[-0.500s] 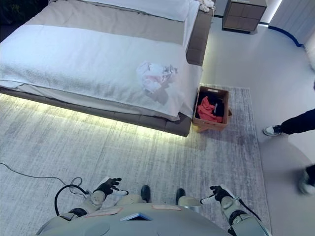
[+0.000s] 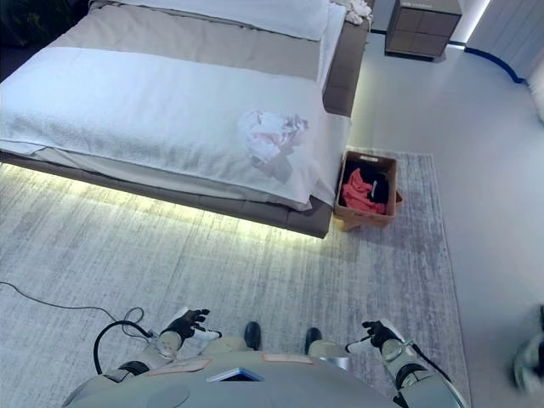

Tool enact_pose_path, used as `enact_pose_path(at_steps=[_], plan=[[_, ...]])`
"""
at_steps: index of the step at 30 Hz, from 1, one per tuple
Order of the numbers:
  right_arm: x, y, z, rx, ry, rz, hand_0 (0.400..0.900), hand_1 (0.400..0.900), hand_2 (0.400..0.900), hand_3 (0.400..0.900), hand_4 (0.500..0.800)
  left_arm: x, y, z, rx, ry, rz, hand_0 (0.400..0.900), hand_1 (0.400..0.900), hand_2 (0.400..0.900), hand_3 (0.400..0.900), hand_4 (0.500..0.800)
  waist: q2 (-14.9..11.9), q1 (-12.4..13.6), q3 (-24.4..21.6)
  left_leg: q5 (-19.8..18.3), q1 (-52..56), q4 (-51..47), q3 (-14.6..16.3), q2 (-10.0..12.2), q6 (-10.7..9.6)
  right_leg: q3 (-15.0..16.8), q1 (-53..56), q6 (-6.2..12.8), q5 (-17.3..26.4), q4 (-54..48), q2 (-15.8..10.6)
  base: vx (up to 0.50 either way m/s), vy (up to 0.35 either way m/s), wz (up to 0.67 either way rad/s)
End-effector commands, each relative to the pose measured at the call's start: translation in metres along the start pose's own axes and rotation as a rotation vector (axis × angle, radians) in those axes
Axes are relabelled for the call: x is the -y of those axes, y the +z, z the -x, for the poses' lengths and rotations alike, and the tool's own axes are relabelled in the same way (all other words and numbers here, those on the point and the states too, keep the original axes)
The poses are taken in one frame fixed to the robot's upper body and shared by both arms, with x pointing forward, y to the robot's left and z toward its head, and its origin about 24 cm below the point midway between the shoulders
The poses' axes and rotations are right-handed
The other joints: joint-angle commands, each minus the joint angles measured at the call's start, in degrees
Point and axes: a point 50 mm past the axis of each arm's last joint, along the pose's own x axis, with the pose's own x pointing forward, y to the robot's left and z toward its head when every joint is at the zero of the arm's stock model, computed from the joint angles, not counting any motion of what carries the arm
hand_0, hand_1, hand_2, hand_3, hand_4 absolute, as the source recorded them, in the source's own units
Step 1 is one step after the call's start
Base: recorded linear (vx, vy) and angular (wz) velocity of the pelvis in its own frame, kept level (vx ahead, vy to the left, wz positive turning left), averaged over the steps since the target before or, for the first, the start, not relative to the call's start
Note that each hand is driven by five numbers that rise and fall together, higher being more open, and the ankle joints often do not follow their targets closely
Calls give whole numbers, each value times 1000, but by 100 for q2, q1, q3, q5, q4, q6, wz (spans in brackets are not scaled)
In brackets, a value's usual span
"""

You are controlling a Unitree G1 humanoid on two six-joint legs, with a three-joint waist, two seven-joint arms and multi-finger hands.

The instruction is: Put the clothes on the bed into the basket.

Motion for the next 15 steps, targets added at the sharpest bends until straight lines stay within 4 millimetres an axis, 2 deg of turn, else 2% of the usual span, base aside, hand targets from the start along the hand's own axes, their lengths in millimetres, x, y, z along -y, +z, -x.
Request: enact_pose_path(at_steps=[1,9,15], plan=[[19,8,-1,22,-46,53,900,900,900,900,800,-16,8,-4,-5,49,-16,900,900,900,900,800,-166,-139,9,-374,-43,30,-149,-178,8,7,85,87,-321,20,40,4,-60,3],[20,9,-1,31,-47,49,900,900,900,900,800,-18,8,-4,-6,58,-8,900,900,900,900,800,-174,-147,105,-291,-50,30,-226,-55,-81,-23,110,-10,-391,20,168,2,-85,5],[25,13,-1,45,-65,37,900,900,900,900,800,-26,12,-5,6,85,8,900,900,900,900,800,-180,-129,226,-169,-91,30,-377,90,-167,-73,94,-137,-478,64,330,6,-133,16]])
